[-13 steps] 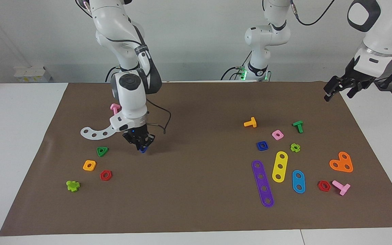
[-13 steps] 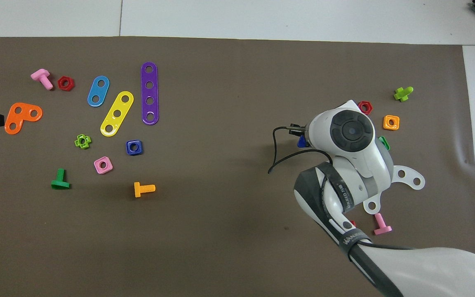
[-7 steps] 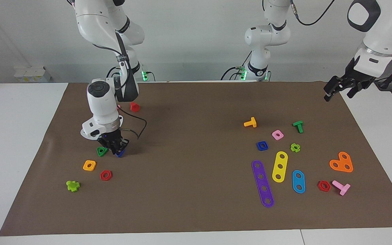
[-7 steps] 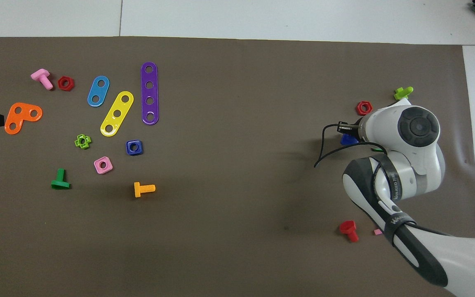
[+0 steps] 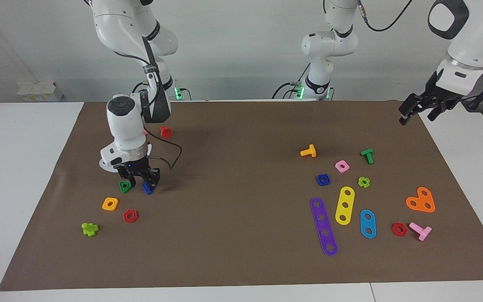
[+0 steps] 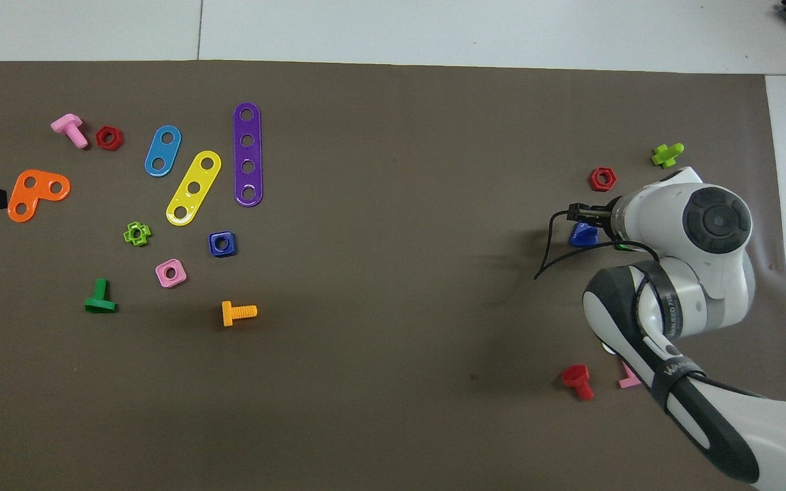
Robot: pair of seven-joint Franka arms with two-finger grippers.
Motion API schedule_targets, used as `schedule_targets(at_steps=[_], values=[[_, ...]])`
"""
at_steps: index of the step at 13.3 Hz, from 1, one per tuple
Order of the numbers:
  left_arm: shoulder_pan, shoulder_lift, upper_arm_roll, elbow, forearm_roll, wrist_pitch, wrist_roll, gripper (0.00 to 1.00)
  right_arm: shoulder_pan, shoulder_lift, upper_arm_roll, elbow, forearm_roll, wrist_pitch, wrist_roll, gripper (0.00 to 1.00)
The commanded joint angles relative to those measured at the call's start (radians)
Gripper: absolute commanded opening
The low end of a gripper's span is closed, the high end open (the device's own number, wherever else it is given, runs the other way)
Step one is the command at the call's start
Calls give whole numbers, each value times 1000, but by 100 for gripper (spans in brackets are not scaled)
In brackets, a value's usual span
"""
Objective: Unscrew and place screws in storage area
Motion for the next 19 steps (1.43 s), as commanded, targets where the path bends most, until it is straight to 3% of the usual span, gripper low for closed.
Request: schedule_targets(at_steps=[1,3,6,8,12,16,19], values=[[1,-28,-4,-33,20,16,-1,100,-7,-40,36,128,-9,-210,-5,100],[1,-28,-4,-33,20,16,-1,100,-5,-69,51,214,-7,-329,-15,100],[1,-28,-4,-33,20,16,-1,100,-8,-151,67,234,-4,-371,-119,100],[1,-28,-4,-33,20,16,-1,100,-8,-190,67,272,71,-453,-149,100],[1,-28,-4,-33,20,16,-1,100,-10,-204,64,416,145,-679,-216,100],[1,-28,-4,-33,20,16,-1,100,-8,-204,67,510,171,-802,-218,100],[1,-28,-4,-33,20,16,-1,100,-10,-218,65,516,185,-845,-248,100]])
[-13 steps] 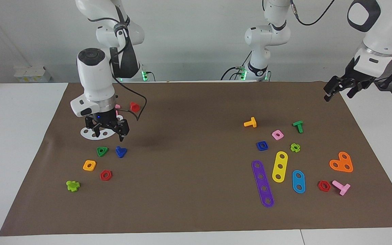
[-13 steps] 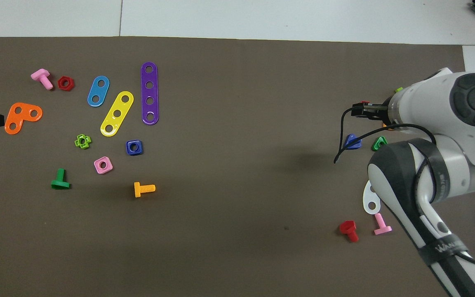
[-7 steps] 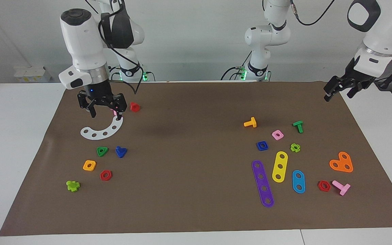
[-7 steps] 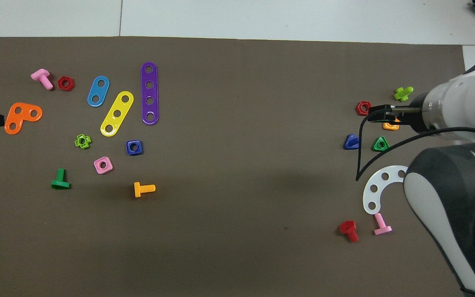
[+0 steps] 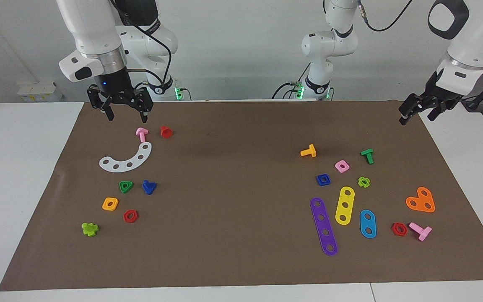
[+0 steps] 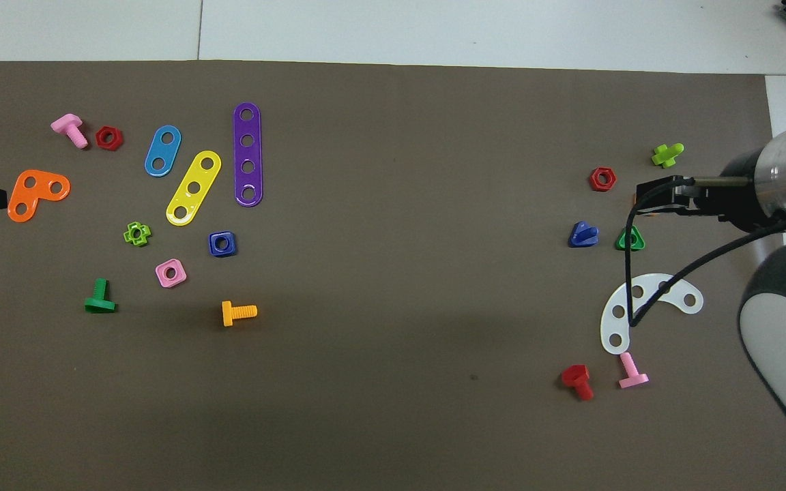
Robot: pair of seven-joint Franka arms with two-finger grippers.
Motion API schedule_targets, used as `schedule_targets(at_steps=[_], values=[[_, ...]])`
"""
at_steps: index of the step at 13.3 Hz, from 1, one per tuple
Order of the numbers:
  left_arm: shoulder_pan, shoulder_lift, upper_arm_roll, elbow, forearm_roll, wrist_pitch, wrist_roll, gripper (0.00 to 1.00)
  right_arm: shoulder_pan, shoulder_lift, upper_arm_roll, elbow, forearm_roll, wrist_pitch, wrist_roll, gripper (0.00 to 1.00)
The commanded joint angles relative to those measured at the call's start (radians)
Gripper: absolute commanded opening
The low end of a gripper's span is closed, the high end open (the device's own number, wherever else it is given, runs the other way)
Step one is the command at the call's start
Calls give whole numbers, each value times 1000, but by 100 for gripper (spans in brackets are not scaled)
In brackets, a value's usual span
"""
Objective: Unscrew and place screws in storage area
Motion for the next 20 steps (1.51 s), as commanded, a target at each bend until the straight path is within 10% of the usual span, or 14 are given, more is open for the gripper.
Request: schedule_targets(at_steps=[1,20], values=[[1,-28,-4,-33,20,16,-1,100,-9,2,3,39,25,-50,-91,100],[1,-28,-4,-33,20,16,-1,100,-12,-21,3,-1,32,-73,-162,100]])
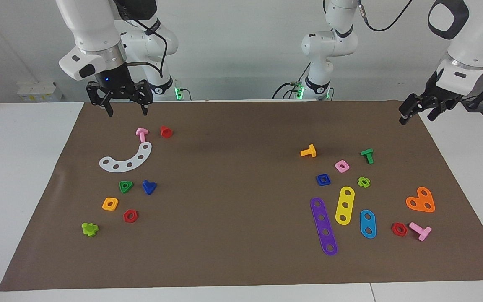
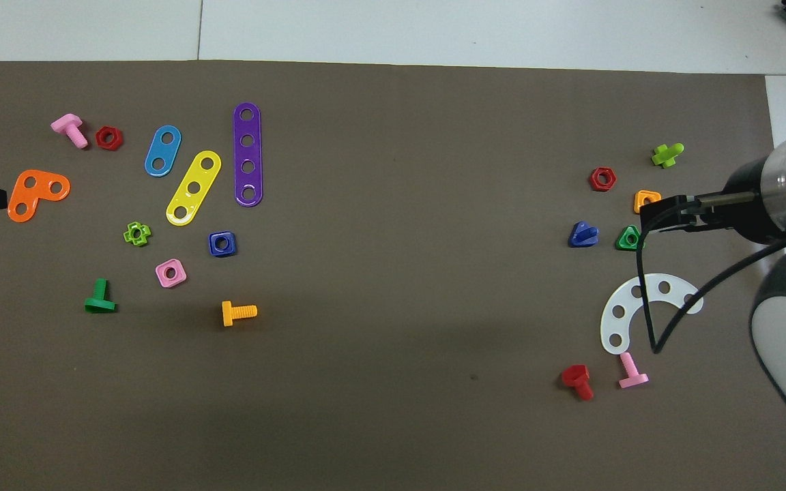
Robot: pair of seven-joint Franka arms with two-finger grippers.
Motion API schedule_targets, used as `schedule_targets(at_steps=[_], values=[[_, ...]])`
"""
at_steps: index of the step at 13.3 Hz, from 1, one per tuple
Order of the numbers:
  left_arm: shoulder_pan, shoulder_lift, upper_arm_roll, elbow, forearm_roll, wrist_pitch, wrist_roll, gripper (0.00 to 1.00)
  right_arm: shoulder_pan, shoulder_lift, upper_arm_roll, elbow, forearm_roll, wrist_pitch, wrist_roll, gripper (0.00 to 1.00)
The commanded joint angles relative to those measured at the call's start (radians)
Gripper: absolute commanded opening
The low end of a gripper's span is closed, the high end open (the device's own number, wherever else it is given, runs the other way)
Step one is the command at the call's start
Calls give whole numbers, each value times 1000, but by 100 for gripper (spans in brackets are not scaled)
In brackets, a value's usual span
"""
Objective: Unscrew and place screws in storage area
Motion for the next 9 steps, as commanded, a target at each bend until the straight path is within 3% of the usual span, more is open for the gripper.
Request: schedule_targets(at_steps=[1,9], values=[[1,-28,-4,-33,20,16,-1,100,-12,-21,3,-16,29,-5,-32,100],[1,-28,-4,-33,20,16,-1,100,-19,-19,1,-4,35,5,-33,100]])
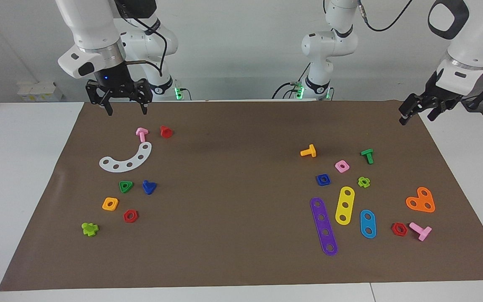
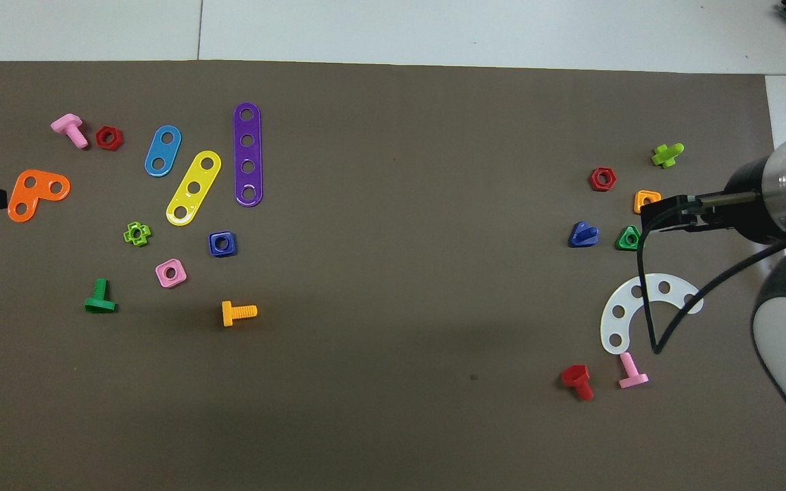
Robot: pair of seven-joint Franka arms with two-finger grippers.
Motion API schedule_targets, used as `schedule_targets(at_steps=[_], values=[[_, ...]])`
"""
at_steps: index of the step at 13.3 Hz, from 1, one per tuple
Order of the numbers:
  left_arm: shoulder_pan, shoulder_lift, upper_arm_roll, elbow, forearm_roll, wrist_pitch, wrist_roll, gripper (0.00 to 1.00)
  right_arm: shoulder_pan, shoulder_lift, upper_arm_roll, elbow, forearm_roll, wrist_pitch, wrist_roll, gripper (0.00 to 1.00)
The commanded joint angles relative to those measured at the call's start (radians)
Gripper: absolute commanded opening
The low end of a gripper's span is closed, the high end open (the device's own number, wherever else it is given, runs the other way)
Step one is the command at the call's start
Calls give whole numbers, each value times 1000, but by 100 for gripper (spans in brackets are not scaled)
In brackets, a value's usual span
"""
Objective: Unscrew and place screws in storage area
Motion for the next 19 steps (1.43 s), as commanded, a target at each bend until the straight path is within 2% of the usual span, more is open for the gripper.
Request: schedule_targets(at_steps=[1,6,8,9,19], values=[[1,-28,-4,-33,20,16,-1,100,-19,-15,3,-6,35,7,-33,100],[1,-28,-4,-33,20,16,-1,100,-10,-50,-23,-6,50,-17,-46,100],[1,-28,-4,-33,20,16,-1,100,59,-52,-101,-6,67,-29,-46,100],[1,-28,-4,-33,20,16,-1,100,66,-52,-115,-6,67,-48,-47,100],[1,-28,-4,-33,20,16,-1,100,40,-61,-85,-16,59,-62,-96,100]])
